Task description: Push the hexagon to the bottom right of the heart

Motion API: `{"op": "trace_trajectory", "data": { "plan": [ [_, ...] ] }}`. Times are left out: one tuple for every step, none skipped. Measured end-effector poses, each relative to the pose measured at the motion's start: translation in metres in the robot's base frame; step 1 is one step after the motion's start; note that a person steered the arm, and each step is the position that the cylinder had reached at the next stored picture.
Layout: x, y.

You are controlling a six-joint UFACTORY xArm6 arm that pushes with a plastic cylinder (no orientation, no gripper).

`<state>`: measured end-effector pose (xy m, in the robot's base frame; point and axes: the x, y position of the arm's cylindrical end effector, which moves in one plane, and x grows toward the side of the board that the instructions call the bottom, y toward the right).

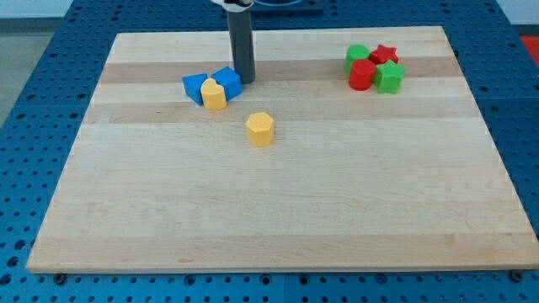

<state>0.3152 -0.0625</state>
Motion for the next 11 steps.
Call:
{"op": "trace_trajectory", "data": {
  "plan": [
    [0.0,-0.004],
    [0.0,0.01],
    [0.008,0.06],
    [0.047,0.107],
    [0.106,0.13],
    [0.14,0.11],
    [0.14,0.071],
    [0.129,0.049],
    [0.118,0.034],
    [0.115,0.021],
    [0.11,0.009]
  ]
}}
